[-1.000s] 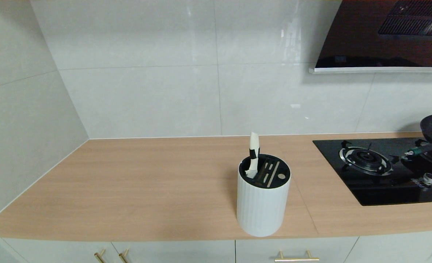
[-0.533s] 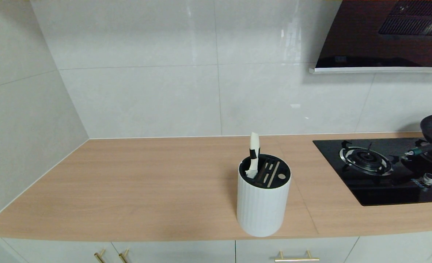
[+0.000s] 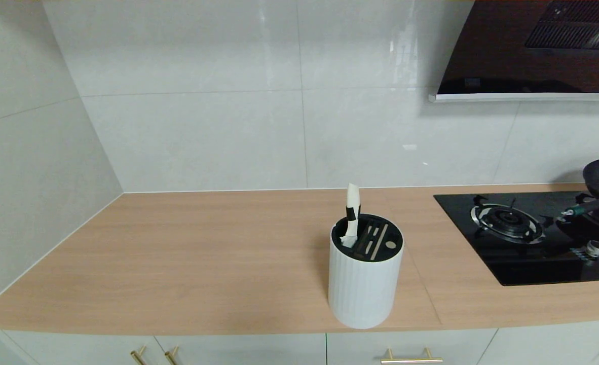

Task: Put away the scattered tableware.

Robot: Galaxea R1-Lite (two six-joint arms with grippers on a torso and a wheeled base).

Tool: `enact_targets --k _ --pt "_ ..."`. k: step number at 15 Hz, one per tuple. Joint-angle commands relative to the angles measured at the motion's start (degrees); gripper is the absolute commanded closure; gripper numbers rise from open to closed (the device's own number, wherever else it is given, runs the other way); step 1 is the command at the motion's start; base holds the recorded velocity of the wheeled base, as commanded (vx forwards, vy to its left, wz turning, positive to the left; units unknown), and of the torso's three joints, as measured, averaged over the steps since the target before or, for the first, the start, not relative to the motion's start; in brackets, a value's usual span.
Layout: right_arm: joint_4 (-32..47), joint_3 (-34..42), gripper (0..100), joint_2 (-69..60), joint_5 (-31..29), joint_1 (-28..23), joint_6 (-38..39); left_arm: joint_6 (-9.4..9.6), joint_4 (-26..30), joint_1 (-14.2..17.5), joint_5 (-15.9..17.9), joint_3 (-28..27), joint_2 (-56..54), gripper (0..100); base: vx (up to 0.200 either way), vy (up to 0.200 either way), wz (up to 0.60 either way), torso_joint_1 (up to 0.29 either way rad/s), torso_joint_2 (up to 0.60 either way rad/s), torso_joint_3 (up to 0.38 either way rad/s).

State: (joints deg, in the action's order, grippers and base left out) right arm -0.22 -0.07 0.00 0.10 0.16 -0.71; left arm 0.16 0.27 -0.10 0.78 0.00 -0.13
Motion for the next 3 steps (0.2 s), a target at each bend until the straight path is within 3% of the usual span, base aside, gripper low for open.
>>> enact_targets --k 1,3 --pt "0.2 0.0 0 0.1 0.0 0.0 0.3 0.02 0.1 0.0 0.0 0.0 0.1 0 0.000 0.000 0.00 0.000 0.00 0.000" --pt "0.2 0.1 0 0.1 0.0 0.0 0.0 0.02 0.1 0.0 0.0 0.0 0.1 0 0.000 0.000 0.00 0.000 0.00 0.000"
